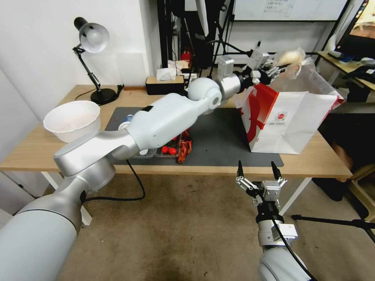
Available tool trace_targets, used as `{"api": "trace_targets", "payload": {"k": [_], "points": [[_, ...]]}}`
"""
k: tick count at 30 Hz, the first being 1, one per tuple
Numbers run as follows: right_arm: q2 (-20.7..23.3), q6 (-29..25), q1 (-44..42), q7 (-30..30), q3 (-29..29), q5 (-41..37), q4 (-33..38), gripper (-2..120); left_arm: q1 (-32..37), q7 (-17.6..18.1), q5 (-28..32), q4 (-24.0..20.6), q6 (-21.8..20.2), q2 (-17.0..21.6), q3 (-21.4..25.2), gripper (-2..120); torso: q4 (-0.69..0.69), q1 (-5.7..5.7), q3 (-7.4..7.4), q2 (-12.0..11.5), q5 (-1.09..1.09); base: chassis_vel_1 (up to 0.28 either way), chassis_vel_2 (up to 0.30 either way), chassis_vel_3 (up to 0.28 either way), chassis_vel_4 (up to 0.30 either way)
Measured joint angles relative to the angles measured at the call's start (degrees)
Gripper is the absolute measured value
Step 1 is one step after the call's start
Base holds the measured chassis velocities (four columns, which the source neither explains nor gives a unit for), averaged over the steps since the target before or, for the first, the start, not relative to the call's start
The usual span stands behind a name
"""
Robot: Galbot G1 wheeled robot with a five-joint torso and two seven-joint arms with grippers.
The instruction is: Pick up the trash from the table and place it into the takeout bag.
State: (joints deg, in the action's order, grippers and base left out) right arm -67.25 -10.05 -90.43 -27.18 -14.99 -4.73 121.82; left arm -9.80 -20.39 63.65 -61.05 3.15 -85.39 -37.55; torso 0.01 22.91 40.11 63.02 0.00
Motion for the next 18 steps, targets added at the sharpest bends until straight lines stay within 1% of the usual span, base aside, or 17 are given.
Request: {"api": "trace_targets", "payload": {"k": [6, 9, 10, 12, 13, 14, 15, 17, 18], "points": [[-0.1, 0.0, -0.1, 0.0, -0.1, -0.1, 0.1, 100, -0.2, -0.5, -0.7, 1.6, 0.0, -1.3, -0.1, 8, -0.01, -0.01, 0.00, 0.0, 0.00, 0.000, 0.000, 0.000, 0.000], [-0.2, 0.0, -0.1, -0.1, -0.1, -0.1, 0.1, 100, -0.2, -0.6, -1.3, 3.2, 0.0, -2.4, -0.1, 22, 0.00, -0.01, 0.00, 0.0, 0.00, 0.000, 0.000, 0.000, 0.000], [-0.2, 0.0, -0.1, -0.1, -0.1, -0.1, 0.1, 100, -0.2, -0.6, -1.3, 3.2, 0.0, -2.4, -0.1, 22, 0.00, -0.01, 0.00, 0.0, 0.00, 0.000, 0.000, 0.000, 0.000], [-0.3, 0.0, -0.2, -0.1, -0.1, -0.1, 0.2, 100, -0.3, -0.8, -1.7, 4.5, 0.0, -3.1, -0.1, 28, -0.01, 0.00, 0.00, 0.0, 0.00, 0.000, 0.000, 0.000, 0.000], [-0.3, 0.0, -0.2, -0.1, -0.1, -0.2, 0.2, 100, -0.3, -0.9, -2.0, 5.3, 0.1, -3.5, -0.1, 36, -0.02, -0.01, 0.00, 0.0, 0.00, 0.000, 0.000, 0.000, 0.000], [-0.3, 0.0, -0.2, -0.1, -0.1, -0.2, 0.2, 100, -0.3, -0.9, -2.0, 5.3, 0.1, -3.5, -0.1, 36, -0.02, -0.01, 0.00, 0.0, 0.00, 0.000, 0.000, 0.000, 0.000], [-0.3, -0.1, -0.2, -0.1, -0.1, -0.2, 0.2, 100, -0.3, -0.9, -2.2, 5.8, 0.1, -3.7, -0.1, 39, -0.02, 0.00, 0.00, 0.0, 0.00, 0.000, 0.000, 0.000, 0.000], [-0.3, -0.1, 0.0, -0.1, -0.1, -0.2, 0.2, 100, -0.4, -0.9, -2.6, 6.7, 0.1, -4.1, 0.1, 55, -0.02, 0.00, 0.00, 0.0, 0.00, 0.000, 0.000, 0.000, 0.000], [-0.3, -0.1, 0.0, -0.1, -0.1, -0.2, 0.2, 100, -0.4, -0.9, -2.6, 6.7, 0.1, -4.1, 0.1, 55, -0.02, 0.00, 0.00, 0.0, 0.00, 0.000, 0.000, 0.000, 0.000]]}}
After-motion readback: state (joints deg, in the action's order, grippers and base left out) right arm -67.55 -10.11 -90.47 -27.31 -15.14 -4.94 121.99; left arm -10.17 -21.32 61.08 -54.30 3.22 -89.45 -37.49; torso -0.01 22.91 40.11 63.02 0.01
